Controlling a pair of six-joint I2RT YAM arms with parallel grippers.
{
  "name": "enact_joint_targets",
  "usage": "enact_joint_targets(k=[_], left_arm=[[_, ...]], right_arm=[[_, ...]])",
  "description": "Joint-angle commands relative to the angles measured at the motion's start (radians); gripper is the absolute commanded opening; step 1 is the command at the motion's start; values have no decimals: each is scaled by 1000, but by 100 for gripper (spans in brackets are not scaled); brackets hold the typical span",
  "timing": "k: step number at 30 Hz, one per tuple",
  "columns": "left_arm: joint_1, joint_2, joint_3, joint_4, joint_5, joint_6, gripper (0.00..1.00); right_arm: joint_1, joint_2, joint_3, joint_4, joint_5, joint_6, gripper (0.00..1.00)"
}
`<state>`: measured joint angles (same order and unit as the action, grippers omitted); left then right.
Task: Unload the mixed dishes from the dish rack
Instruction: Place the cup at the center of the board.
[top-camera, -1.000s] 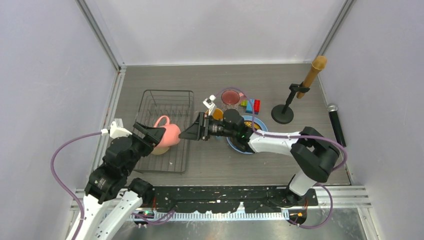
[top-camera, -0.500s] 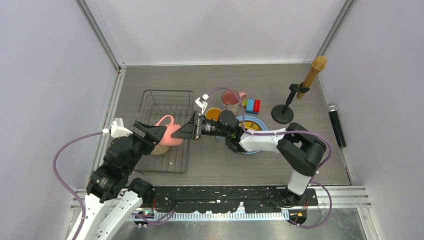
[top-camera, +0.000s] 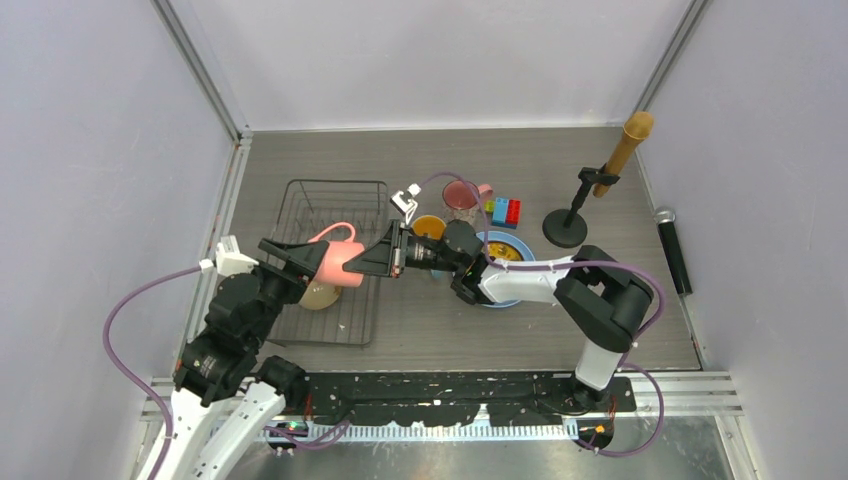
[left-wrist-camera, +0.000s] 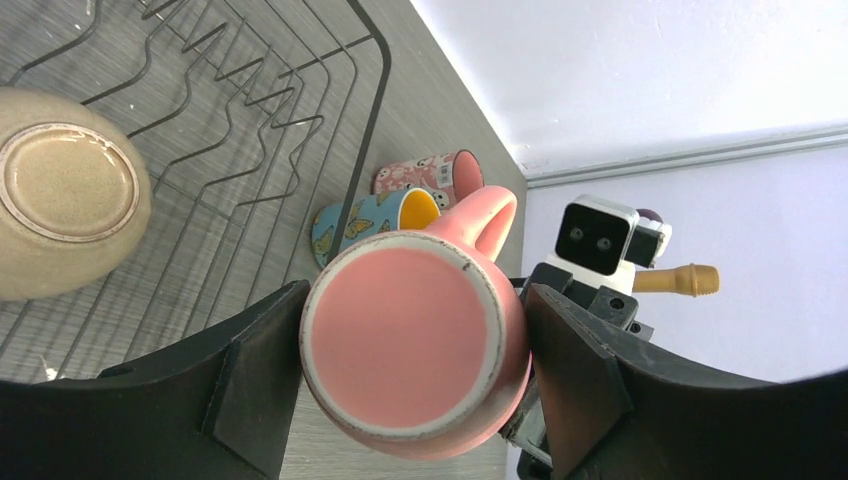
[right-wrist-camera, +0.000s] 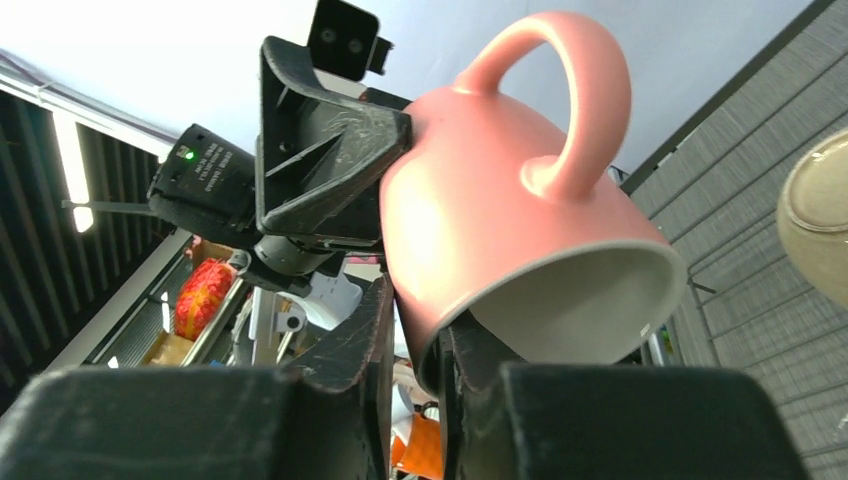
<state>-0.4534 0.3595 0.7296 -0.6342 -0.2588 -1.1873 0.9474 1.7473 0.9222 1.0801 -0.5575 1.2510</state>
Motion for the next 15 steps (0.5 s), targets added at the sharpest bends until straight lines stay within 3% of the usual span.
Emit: enact_joint_targets(k=[1, 3, 5, 11, 12, 15], left_arm=[[-4, -8, -1, -20, 9, 32, 0], [-4, -14, 2, -36, -3, 31, 1], [-4, -20, 2, -56, -14, 29, 12], [-4, -26, 18, -119, -42, 19, 92], [-4, -22, 26, -133, -52, 18, 98], [-4, -9, 51, -167, -66, 34, 100]], right_arm=[[14, -57, 23, 52, -15, -51, 13], [14, -68, 19, 44, -13, -59, 10], [14, -79, 16, 31, -14, -70, 2], [14, -108, -1, -6, -15, -111, 1], [14, -111, -7, -4, -15, -116, 1], [14, -128, -33, -14, -15, -135, 1]])
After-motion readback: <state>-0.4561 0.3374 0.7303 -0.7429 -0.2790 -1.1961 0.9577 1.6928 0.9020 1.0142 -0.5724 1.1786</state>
